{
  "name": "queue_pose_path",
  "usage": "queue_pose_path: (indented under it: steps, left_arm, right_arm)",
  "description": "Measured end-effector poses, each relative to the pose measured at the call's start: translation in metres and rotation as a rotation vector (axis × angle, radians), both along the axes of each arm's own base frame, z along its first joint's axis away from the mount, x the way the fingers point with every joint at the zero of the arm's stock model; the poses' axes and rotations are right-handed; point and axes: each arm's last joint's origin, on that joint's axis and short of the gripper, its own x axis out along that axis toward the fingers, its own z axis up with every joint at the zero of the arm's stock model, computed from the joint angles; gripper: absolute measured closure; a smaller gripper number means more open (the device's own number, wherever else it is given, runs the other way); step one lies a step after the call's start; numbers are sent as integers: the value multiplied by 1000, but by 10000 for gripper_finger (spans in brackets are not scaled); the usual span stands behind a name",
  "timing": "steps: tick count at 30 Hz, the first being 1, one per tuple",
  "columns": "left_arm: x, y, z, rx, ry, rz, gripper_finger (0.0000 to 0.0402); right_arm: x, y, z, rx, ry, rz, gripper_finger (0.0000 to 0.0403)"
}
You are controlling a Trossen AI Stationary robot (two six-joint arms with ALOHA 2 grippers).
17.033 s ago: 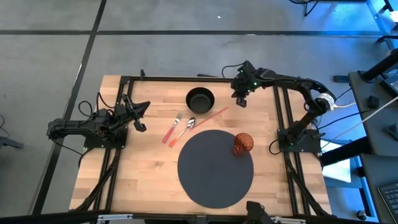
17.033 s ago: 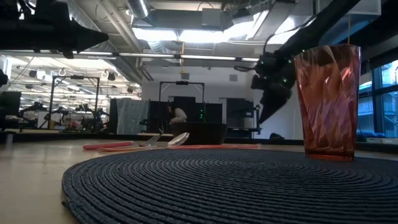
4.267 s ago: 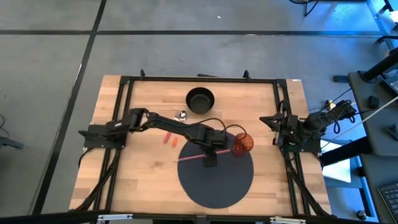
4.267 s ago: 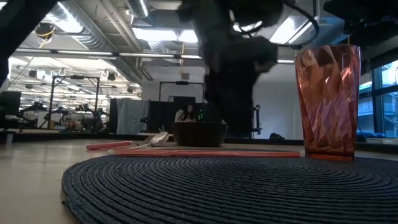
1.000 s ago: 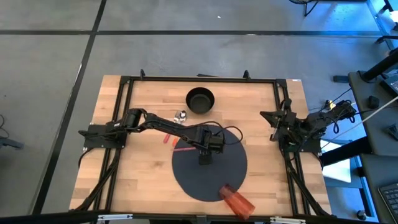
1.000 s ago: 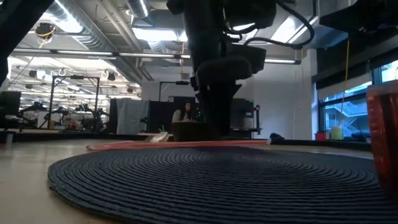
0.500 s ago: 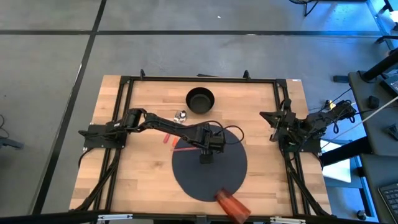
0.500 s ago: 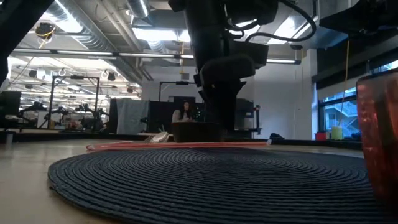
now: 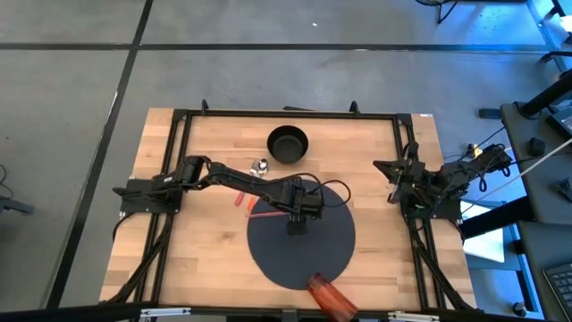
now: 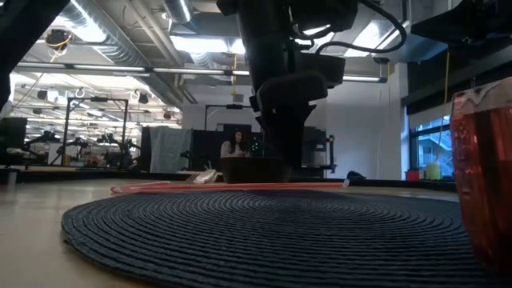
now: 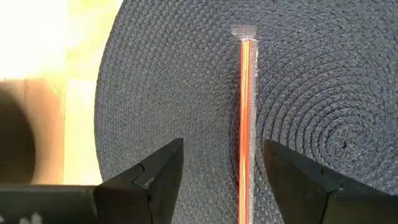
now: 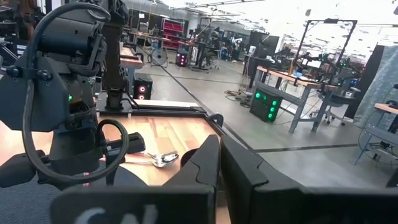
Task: Pick & Place Utensil
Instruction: Adjust the brown glass on the gray mat
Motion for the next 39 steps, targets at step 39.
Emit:
queue_pose_path:
  steps: [39]
  left_arm:
    - [-14,1,39,8,-26,-35,178]
  right_arm:
    - [0,0,-1,18,-2,4,386]
